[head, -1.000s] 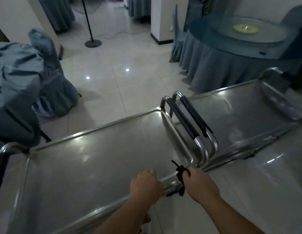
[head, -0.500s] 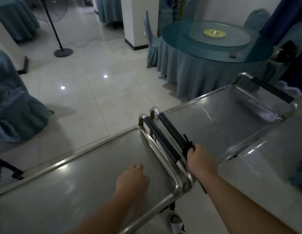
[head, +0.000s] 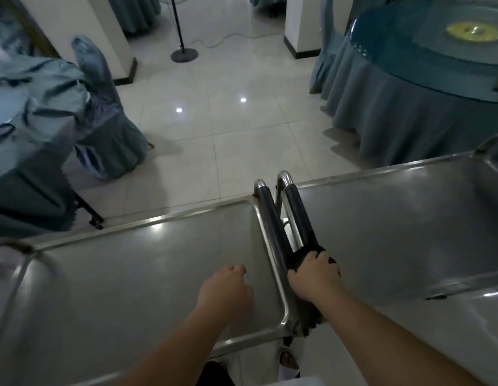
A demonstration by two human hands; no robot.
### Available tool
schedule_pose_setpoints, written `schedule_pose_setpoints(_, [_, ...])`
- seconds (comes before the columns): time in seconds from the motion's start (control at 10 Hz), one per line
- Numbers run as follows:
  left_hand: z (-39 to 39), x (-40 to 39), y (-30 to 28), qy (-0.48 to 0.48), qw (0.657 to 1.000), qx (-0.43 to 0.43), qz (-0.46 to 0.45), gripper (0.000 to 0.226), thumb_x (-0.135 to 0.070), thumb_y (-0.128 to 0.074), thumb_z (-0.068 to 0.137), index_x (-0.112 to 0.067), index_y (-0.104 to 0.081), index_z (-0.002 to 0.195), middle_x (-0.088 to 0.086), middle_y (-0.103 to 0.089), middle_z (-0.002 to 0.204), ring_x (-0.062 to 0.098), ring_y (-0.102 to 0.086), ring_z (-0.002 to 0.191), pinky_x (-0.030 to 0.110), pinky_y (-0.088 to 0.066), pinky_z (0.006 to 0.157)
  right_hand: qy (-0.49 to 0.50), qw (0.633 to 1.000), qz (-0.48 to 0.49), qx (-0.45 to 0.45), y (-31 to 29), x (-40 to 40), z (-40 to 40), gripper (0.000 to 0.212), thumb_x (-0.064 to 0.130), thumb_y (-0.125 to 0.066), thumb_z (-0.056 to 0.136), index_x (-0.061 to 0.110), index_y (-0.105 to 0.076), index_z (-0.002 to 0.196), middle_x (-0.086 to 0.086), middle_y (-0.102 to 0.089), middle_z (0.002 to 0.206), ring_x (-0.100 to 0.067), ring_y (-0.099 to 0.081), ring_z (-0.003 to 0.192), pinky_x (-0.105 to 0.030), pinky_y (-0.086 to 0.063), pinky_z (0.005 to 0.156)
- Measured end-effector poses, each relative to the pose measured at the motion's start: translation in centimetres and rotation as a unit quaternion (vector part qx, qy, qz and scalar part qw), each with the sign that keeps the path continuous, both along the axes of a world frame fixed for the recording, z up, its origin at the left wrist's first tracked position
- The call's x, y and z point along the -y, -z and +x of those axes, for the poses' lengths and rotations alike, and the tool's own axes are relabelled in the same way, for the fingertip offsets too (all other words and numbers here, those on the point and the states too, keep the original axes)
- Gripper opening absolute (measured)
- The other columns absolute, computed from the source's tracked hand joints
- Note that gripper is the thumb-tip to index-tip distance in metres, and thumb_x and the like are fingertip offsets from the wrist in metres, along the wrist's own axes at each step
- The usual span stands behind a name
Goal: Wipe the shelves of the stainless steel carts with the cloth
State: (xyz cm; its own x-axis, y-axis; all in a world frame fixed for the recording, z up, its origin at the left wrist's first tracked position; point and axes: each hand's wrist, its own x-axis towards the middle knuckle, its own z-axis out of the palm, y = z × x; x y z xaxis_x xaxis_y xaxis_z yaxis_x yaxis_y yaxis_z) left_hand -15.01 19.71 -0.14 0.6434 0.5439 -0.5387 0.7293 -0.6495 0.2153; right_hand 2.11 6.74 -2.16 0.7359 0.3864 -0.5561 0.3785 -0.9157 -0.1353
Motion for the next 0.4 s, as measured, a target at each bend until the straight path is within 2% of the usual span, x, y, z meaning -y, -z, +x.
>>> schedule_pose_setpoints(0.1, [-0.4,0.9,0.1,-0.028,0.999,-0.018,0.007,0.050,-0.042,-0.051,0.098,-0.025,-0.052,0.146,0.004,-0.056,0.146,0.031,-0.056,0.133,0.040,-0.048,0.104,-0.061,0.998,-0.013,-0.013,-0.4,0.1,1.0,0.078,0.047,-0.057,0.095,0.002,-0.032,0.154,-0.018,-0.038,0.148,-0.038,-0.053,0.126,-0.042,-0.051,0.100])
schedule_pose_setpoints(0.2, [-0.8,1.3,-0.4,-0.047,0.999,-0.018,0.013,0.050,-0.042,-0.051,0.098,-0.025,-0.052,0.146,0.005,-0.056,0.145,0.031,-0.057,0.133,0.040,-0.050,0.105,-0.094,0.995,-0.036,-0.007,-1.4,0.3,1.9,0.058,0.040,-0.055,0.097,0.010,-0.044,0.145,-0.013,-0.046,0.144,-0.035,-0.058,0.123,-0.044,-0.052,0.100])
schedule_pose_setpoints(0.3, [-1.7,0.7,-1.1,-0.065,0.997,-0.007,0.031,0.051,-0.042,-0.050,0.098,-0.026,-0.051,0.146,0.005,-0.057,0.146,0.031,-0.056,0.134,0.040,-0.048,0.107,-0.160,0.983,-0.058,0.065,-3.2,-0.4,1.1,0.044,0.036,-0.052,0.096,0.017,-0.055,0.136,-0.007,-0.057,0.136,-0.030,-0.060,0.119,-0.042,-0.052,0.097])
schedule_pose_setpoints(0.4, [-2.5,-0.1,-2.0,-0.082,0.995,0.004,0.058,0.050,-0.042,-0.050,0.098,-0.027,-0.051,0.145,0.004,-0.058,0.147,0.031,-0.057,0.133,0.039,-0.048,0.106,-0.254,0.957,-0.026,0.135,-4.3,-2.1,-0.8,0.044,0.036,-0.049,0.098,0.020,-0.053,0.139,-0.006,-0.055,0.141,-0.030,-0.052,0.127,-0.044,-0.044,0.101])
